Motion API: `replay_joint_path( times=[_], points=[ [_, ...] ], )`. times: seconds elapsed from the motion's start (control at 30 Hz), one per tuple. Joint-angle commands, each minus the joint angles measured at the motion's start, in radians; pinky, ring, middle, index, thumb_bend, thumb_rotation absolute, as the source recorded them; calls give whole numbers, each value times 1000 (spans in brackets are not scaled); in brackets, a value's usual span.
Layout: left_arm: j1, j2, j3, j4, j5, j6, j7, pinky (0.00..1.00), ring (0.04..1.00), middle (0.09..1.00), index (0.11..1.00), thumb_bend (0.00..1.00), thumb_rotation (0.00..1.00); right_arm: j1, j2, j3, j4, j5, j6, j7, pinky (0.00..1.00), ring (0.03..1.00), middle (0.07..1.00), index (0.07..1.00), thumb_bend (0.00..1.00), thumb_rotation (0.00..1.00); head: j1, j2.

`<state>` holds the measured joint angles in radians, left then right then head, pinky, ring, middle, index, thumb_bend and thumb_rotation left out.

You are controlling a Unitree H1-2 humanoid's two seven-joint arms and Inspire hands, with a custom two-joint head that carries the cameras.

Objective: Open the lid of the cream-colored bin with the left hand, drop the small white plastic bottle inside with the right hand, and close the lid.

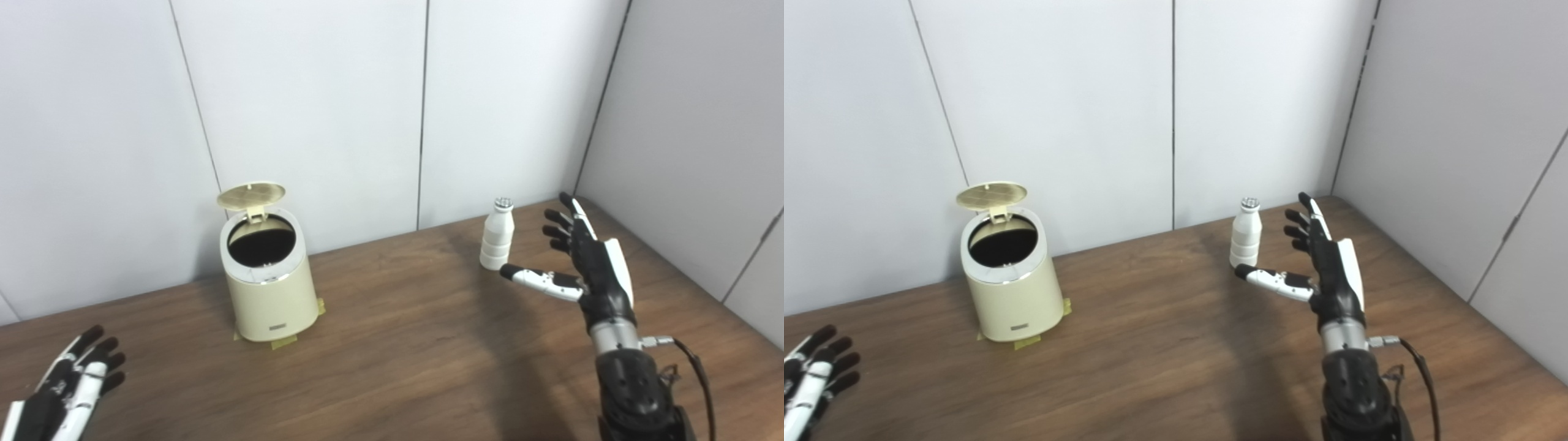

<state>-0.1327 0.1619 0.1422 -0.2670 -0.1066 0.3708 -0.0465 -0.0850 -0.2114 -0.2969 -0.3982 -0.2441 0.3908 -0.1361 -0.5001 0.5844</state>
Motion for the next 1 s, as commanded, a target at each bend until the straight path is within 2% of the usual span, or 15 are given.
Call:
replay_joint_path(
  times=[0.0, 0.07, 0.13, 0.23, 0.33, 0.4, 0.53, 0.63, 0.7, 0.9, 0.97],
  points=[
    [-34, 14, 8, -43, -8, -9, -1, 810, 811, 837, 897, 335, 492, -51, -33, -6, -8, -27, 8, -15, 779, 849, 903, 977, 773, 151, -6, 5],
    [-33, 16, 10, -47, -14, -6, -4, 799, 803, 830, 893, 327, 481, -70, -44, -5, 4, -41, 35, -13, 774, 863, 917, 982, 806, 163, -7, 8],
    [-32, 20, 7, -50, -11, -4, -5, 794, 800, 828, 889, 322, 475, -85, -57, -5, 19, -49, 49, -11, 850, 891, 932, 981, 842, 174, -8, 8],
    [-26, 21, 2, -51, -4, -5, -4, 791, 803, 831, 893, 315, 481, -112, -80, -3, 50, -52, 59, -4, 871, 904, 928, 980, 874, 181, -11, 9],
    [-15, 14, 3, -46, -11, -6, -4, 782, 804, 833, 899, 304, 474, -133, -101, -1, 79, -51, 62, 3, 765, 882, 923, 981, 901, 174, -10, 11],
    [-9, 8, 1, -49, -10, 4, -1, 792, 809, 833, 897, 303, 467, -147, -113, -1, 97, -42, 60, 10, 744, 881, 926, 985, 904, 171, -10, 13],
    [-4, 5, -6, -53, -4, 8, 0, 824, 829, 845, 907, 267, 434, -183, -152, 9, 170, -45, 46, 19, 750, 882, 931, 988, 911, 181, -4, 18],
    [-3, 12, -15, -66, 12, 20, 2, 809, 827, 849, 906, 278, 476, -219, -180, 20, 229, -55, 65, 25, 767, 893, 943, 989, 901, 167, -2, 21],
    [-4, 13, -14, -73, 3, 26, -3, 813, 833, 856, 907, 282, 483, -242, -195, 32, 263, -69, 73, 28, 736, 877, 955, 987, 896, 149, -2, 22],
    [-6, 18, -17, -94, 7, 54, -4, 814, 835, 852, 906, 270, 489, -298, -227, 58, 352, -97, 78, 48, 868, 959, 975, 991, 891, 127, 0, 24],
    [-8, 17, -14, -101, 3, 64, -3, 824, 839, 855, 915, 256, 465, -325, -232, 56, 393, -108, 78, 55, 843, 945, 967, 982, 922, 144, 4, 24]
  ],
)
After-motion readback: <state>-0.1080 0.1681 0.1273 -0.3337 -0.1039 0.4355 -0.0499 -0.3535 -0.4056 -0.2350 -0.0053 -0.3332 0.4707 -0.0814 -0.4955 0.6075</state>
